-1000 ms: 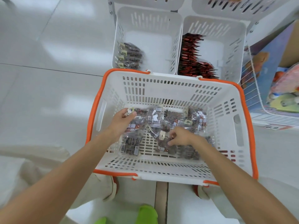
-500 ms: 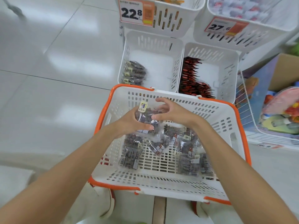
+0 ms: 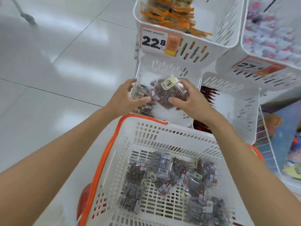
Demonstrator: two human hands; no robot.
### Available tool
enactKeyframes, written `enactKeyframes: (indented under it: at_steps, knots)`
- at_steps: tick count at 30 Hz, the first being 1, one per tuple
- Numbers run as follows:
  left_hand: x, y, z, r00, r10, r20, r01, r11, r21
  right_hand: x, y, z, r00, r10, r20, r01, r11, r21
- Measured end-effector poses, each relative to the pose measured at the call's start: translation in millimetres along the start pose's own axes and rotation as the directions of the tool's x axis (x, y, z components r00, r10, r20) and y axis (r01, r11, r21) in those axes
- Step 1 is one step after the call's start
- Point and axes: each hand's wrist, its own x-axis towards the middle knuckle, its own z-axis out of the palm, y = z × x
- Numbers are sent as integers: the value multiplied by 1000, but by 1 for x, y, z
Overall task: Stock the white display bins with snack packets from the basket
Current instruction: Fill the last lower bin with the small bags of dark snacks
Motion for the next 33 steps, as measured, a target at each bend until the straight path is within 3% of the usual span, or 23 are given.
enactKeyframes:
  at_steps: [2,4,8,11,13,15,19,23,25,28,33]
  knots:
    - [24,-26,-2,992,-105,-68,113,986,119,28,23,12,982,-119,-147,87,974,-208]
    - [43,-46,1,981,-194,-11,192,959,209,61,48,24,951,-219,-219,97,883,-459]
    - [73,-63,9,973,-231,27,228,970,79,129,77,43,944,-114,-310,-91,813,-575]
    - [85,-67,14,992,-126,-27,129,984,119,163,89,63,999,-13,-49,-12,878,-479]
    - [85,-66,17,996,-71,-48,79,980,182,167,93,66,991,119,63,-97,954,-283]
    - [86,-71,19,996,-68,-56,78,976,204,170,102,61,985,166,42,-155,970,-190]
    - [87,-79,21,993,-88,-76,102,972,211,166,98,77,995,84,-62,-100,938,-332]
    - [85,-78,23,993,-91,-72,104,977,188,165,83,103,965,101,-240,-195,891,-409]
    - [85,-77,22,993,-97,-74,108,979,175,167,82,107,961,105,-258,-217,861,-459]
    - [84,-77,24,991,-108,-79,119,980,159,171,81,103,968,140,-210,-213,901,-378]
    - [85,-80,24,991,-113,-78,122,985,120,166,90,84,957,155,-247,-203,962,-184]
